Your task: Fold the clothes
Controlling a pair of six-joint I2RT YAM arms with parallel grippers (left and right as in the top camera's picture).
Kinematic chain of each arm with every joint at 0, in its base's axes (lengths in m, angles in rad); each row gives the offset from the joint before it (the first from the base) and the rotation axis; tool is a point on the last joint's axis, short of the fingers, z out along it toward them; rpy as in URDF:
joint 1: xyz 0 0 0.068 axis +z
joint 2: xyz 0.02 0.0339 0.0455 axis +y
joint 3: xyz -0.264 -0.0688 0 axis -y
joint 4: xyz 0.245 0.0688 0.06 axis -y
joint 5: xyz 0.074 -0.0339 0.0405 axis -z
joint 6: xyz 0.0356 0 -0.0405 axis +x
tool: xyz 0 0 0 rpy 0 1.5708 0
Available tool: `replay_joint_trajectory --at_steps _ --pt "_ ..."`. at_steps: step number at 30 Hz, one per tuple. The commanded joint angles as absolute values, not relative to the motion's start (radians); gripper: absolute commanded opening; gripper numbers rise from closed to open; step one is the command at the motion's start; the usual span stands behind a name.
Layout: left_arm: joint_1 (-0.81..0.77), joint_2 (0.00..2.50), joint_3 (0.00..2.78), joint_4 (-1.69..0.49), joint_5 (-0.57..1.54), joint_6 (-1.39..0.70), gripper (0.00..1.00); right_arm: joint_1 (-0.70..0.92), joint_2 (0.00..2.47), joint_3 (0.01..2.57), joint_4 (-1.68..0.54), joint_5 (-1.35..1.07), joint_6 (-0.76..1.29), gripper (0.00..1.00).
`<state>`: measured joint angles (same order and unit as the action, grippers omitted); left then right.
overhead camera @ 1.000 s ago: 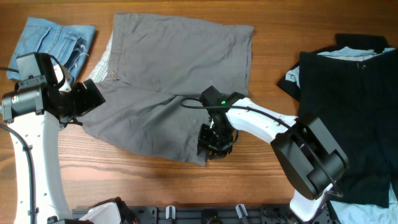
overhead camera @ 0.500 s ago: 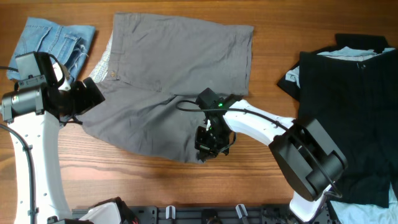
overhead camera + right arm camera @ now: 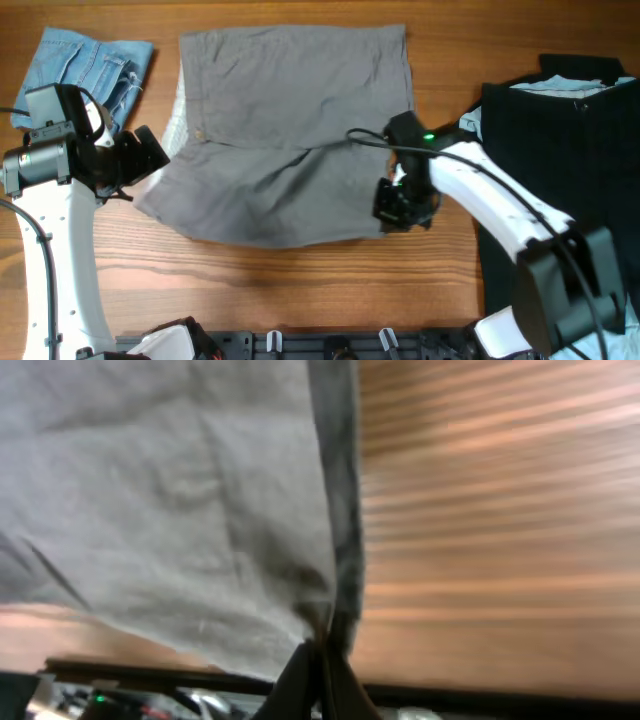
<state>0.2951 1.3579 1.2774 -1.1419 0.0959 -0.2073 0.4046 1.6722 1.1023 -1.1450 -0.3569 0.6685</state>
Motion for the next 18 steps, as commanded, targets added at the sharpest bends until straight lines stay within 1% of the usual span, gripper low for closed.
replay_joint_trajectory --at_steps 1,3,6,8,13,15,16,17,18 --pt "0.299 1.377 1.266 -1.187 0.137 -0.217 0.95 0.376 1.621 1.116 -1.195 -0.222 0.591 0.04" --pt "0.299 1.378 1.216 -1.190 0.165 -0.217 0.96 0.376 1.619 1.116 -1.180 -0.256 0.554 0.04" --pt "0.299 1.380 1.105 -1.134 0.168 -0.216 0.97 0.376 1.619 1.116 -1.156 -0.263 0.550 0.04" --pt "0.299 1.381 1.002 -1.042 0.167 -0.216 0.97 0.375 1.619 1.116 -1.141 -0.262 0.544 0.04" --pt "0.299 1.392 0.860 -0.852 0.168 -0.218 0.95 0.375 1.619 1.116 -1.139 -0.263 0.523 0.04" --pt "0.299 1.392 0.843 -0.759 0.224 -0.216 0.95 0.376 1.619 1.116 -1.138 -0.262 0.523 0.04" --pt "0.299 1.392 0.843 -0.693 0.297 -0.215 0.91 0.376 1.619 1.116 -1.137 -0.262 0.523 0.04" --pt "0.299 1.392 0.843 -0.625 0.362 -0.198 0.81 0.376 1.619 1.116 -1.137 -0.262 0.523 0.04" --pt "0.298 1.392 0.843 -0.559 0.405 -0.162 0.73 0.375 1.619 1.116 -1.137 -0.262 0.523 0.04"
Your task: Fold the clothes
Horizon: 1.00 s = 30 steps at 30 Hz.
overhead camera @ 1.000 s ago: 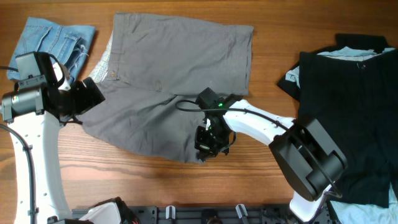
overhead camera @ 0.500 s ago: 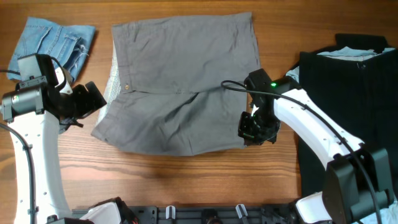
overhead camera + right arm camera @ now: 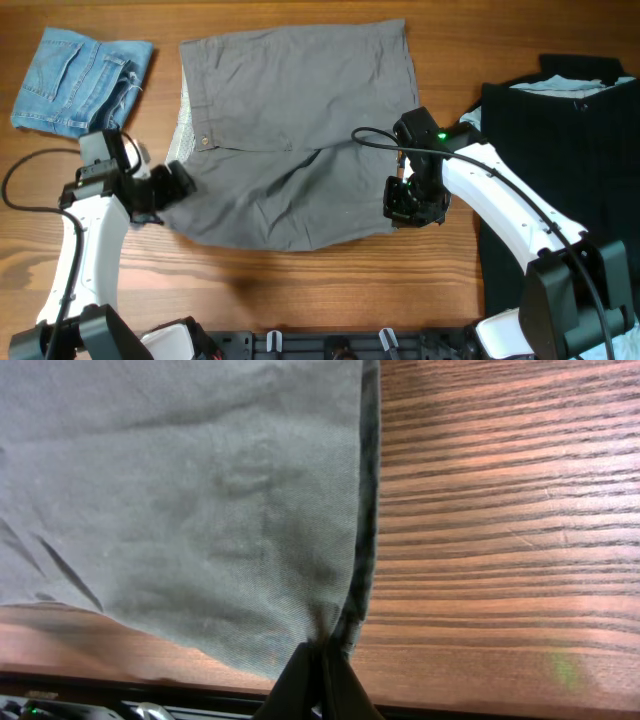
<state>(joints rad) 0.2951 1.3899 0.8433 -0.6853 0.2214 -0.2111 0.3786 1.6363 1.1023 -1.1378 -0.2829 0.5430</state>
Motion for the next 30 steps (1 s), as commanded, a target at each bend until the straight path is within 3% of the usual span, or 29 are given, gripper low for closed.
replay_joint_trajectory --at_steps 1,4,5,6,7,13,16,20,30 --pt "0.294 1.396 0.843 -0.496 0.405 -0.150 0.70 0.376 1.619 1.116 -1.137 -0.262 0.523 0.04" --pt "0.275 1.433 0.843 -0.356 0.403 -0.083 0.72 0.376 1.619 1.115 -1.143 -0.262 0.524 0.05" --pt "0.269 1.455 0.843 -0.324 0.400 -0.070 0.73 0.376 1.619 1.115 -1.153 -0.262 0.530 0.25" --pt "0.265 1.493 0.843 -0.293 0.400 -0.061 0.74 0.376 1.619 1.114 -1.169 -0.258 0.553 0.74" --pt "0.263 1.532 0.843 -0.260 0.403 -0.063 0.74 0.375 1.619 1.114 -1.174 -0.246 0.569 0.89" --pt "0.239 1.739 0.843 -0.112 0.479 -0.061 0.73 0.235 1.619 1.124 -0.983 -0.213 0.614 0.86" --pt "0.231 1.780 0.844 -0.080 0.479 -0.059 0.73 0.131 1.619 1.129 -0.764 -0.445 0.411 0.74" --pt "0.229 1.783 0.843 -0.024 0.508 -0.060 0.71 0.094 1.619 1.129 -0.609 -0.548 0.387 0.74" --pt "0.205 1.884 0.843 0.087 0.424 -0.060 0.65 0.094 1.619 1.129 -0.574 -0.540 0.383 0.74"
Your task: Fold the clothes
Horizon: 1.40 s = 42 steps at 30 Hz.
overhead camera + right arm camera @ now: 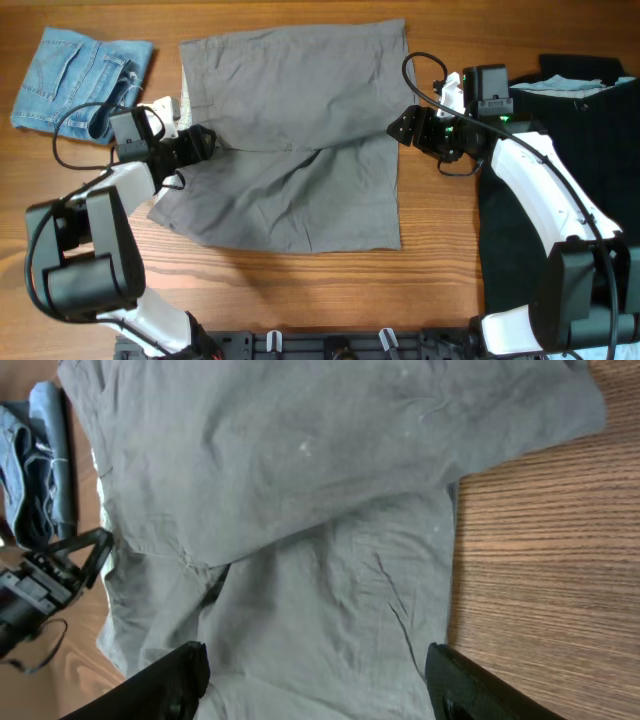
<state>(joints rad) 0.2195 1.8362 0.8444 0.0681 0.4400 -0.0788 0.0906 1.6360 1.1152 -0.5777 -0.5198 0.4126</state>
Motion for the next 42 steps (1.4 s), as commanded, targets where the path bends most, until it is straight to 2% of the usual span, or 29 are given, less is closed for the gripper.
replay_joint_trajectory --at_steps 1,5,10,12,14,15,16,23,25,26,27,31,34,40,41,42 --pt "0.197 1.895 0.843 0.091 0.430 -0.060 0.64 0.094 1.619 1.129 -0.574 -0.540 0.382 0.74" --pt "0.160 1.906 0.844 0.104 0.476 -0.060 0.54 0.094 1.620 1.129 -0.573 -0.539 0.372 0.74" --pt "0.160 1.906 0.853 0.126 0.482 -0.087 0.47 0.094 1.620 1.129 -0.580 -0.523 0.366 0.75" --pt "0.160 1.906 0.861 0.139 0.482 -0.087 0.35 0.094 1.620 1.129 -0.580 -0.502 0.366 0.75" --pt "0.160 1.905 0.874 0.144 0.482 -0.097 0.13 0.094 1.620 1.128 -0.580 -0.472 0.366 0.74" --pt "0.160 1.904 0.887 0.144 0.482 -0.117 0.06 0.094 1.620 1.128 -0.581 -0.453 0.366 0.71" --pt "0.160 1.903 0.900 0.146 0.482 -0.131 0.04 0.094 1.620 1.128 -0.581 -0.437 0.366 0.68" --pt "0.192 1.866 0.973 0.138 0.481 -0.196 0.04 0.094 1.620 1.126 -0.581 -0.381 0.367 0.66" --pt "0.194 1.873 0.973 0.102 0.468 -0.192 0.11 0.094 1.620 1.126 -0.580 -0.381 0.366 0.66" --pt "0.194 1.879 0.973 0.084 0.466 -0.187 0.10 0.094 1.620 1.126 -0.580 -0.379 0.366 0.66" --pt "0.194 1.886 0.973 0.071 0.467 -0.187 0.04 0.094 1.620 1.126 -0.580 -0.371 0.366 0.66" --pt "0.213 1.879 0.975 0.101 0.457 -0.209 0.04 0.094 1.620 1.126 -0.588 -0.355 0.366 0.66" --pt "0.285 1.845 0.981 0.147 0.428 -0.276 0.04 0.094 1.620 1.126 -0.588 -0.351 0.367 0.66" --pt "0.362 1.838 0.982 0.131 0.464 -0.266 0.04 0.094 1.620 1.125 -0.592 -0.336 0.366 0.66" --pt "0.358 1.839 0.982 0.121 0.498 -0.252 0.12 0.094 1.620 1.125 -0.591 -0.336 0.366 0.66" --pt "0.345 1.844 0.982 0.105 0.526 -0.216 0.26 0.094 1.620 1.125 -0.591 -0.335 0.367 0.66"
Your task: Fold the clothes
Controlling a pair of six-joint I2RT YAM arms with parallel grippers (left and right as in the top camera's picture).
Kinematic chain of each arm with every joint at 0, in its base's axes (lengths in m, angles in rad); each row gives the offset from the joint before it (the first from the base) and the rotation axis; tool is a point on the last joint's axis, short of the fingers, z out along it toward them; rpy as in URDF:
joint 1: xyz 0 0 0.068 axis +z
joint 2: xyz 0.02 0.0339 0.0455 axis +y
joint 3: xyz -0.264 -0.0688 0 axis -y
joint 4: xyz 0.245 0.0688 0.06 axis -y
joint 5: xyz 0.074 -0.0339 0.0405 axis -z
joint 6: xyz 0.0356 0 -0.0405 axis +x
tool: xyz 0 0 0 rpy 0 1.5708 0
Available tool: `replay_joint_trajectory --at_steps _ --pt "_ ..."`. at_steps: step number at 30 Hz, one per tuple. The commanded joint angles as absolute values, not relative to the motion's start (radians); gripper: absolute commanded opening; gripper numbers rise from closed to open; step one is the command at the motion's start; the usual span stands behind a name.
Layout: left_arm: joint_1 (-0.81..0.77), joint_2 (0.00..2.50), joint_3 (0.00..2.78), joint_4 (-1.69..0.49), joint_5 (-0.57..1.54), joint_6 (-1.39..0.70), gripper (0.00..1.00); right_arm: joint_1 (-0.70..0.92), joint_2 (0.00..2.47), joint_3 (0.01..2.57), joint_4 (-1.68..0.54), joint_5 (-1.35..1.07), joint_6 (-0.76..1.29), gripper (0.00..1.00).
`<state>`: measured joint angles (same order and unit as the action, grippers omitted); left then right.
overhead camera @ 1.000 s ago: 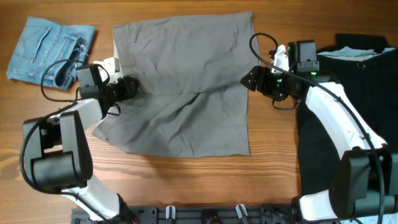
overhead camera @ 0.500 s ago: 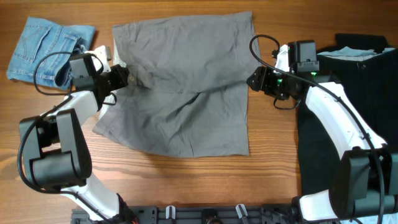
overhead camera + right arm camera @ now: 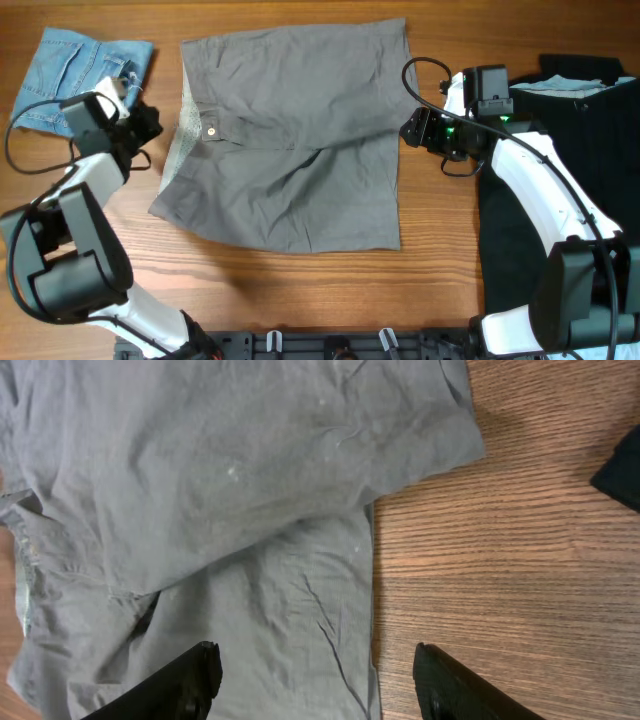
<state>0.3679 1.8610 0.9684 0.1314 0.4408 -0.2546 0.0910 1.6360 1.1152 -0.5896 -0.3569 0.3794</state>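
The grey shorts (image 3: pixel 290 130) lie spread flat in the middle of the table, waistband and button to the left, hems to the right. One leg overlaps the other along a diagonal crease (image 3: pixel 230 490). My right gripper (image 3: pixel 410 128) hovers at the shorts' right edge, open, with nothing between its fingers (image 3: pixel 190 680); in the wrist view the gripper (image 3: pixel 320 690) straddles the lower hem edge. My left gripper (image 3: pixel 143 122) sits just left of the waistband, off the cloth, its fingers apparently spread and holding nothing.
Folded blue jeans (image 3: pixel 80 65) lie at the back left, close to my left arm. A heap of black clothes (image 3: pixel 550 170) covers the table's right side under my right arm. Bare wooden table (image 3: pixel 300 290) runs along the front.
My left gripper was on the waistband at the shorts' left edge and now sits further left, off the cloth. The waistband lies flatter with its button showing. The right gripper has hardly shifted.
At first both grippers held the shorts' near corners, the right one shut on the hem corner, and then the same slightly nearer the front. Later the right gripper was open by the right edge and the left on the waistband. Now both are off the flat-lying shorts.
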Motion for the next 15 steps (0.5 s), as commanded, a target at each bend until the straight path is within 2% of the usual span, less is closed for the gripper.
replay_joint_trajectory --at_steps 1,3,6,12,14,15 --pt "0.330 1.849 0.982 0.091 0.535 -0.185 0.40 0.094 1.620 1.125 -0.591 -0.335 0.366 0.67" --pt "0.288 1.872 0.982 0.081 0.534 -0.117 0.62 0.094 1.621 1.124 -0.591 -0.336 0.366 0.67" --pt "0.236 1.935 0.982 0.124 0.534 -0.082 0.76 0.094 1.627 1.123 -0.595 -0.336 0.367 0.67" --pt "0.208 2.019 0.982 0.159 0.534 -0.082 0.73 0.094 1.630 1.117 -0.611 -0.336 0.366 0.67" --pt "0.208 2.026 0.982 0.166 0.534 -0.082 0.69 0.094 1.630 1.117 -0.614 -0.336 0.366 0.67" --pt "0.208 2.026 0.982 0.179 0.535 -0.082 0.59 0.094 1.630 1.117 -0.614 -0.336 0.366 0.67"
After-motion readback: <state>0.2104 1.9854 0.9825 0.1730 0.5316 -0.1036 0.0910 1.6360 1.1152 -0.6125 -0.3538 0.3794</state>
